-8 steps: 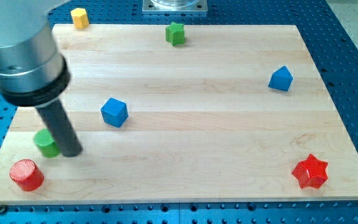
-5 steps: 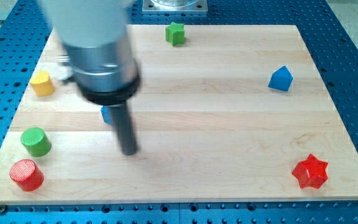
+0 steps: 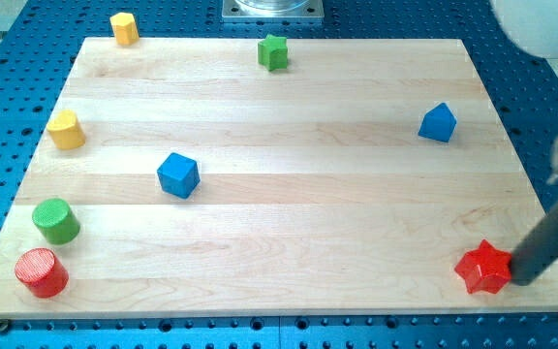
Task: Place the red star above the green circle
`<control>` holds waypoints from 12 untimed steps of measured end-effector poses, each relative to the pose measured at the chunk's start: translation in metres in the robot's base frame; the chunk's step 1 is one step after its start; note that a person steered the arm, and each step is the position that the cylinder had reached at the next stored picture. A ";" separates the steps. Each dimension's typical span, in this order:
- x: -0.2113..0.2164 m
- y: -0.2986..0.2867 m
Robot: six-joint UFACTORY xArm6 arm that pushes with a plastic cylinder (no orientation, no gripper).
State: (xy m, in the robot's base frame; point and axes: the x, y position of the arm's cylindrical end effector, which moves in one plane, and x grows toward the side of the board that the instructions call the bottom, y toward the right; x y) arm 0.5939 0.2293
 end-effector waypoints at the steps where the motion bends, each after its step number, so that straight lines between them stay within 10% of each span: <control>1: -0.015 -0.070; 3: -0.003 -0.067; 6: -0.035 -0.256; 12: -0.069 -0.266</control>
State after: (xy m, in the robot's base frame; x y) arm 0.5251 -0.0363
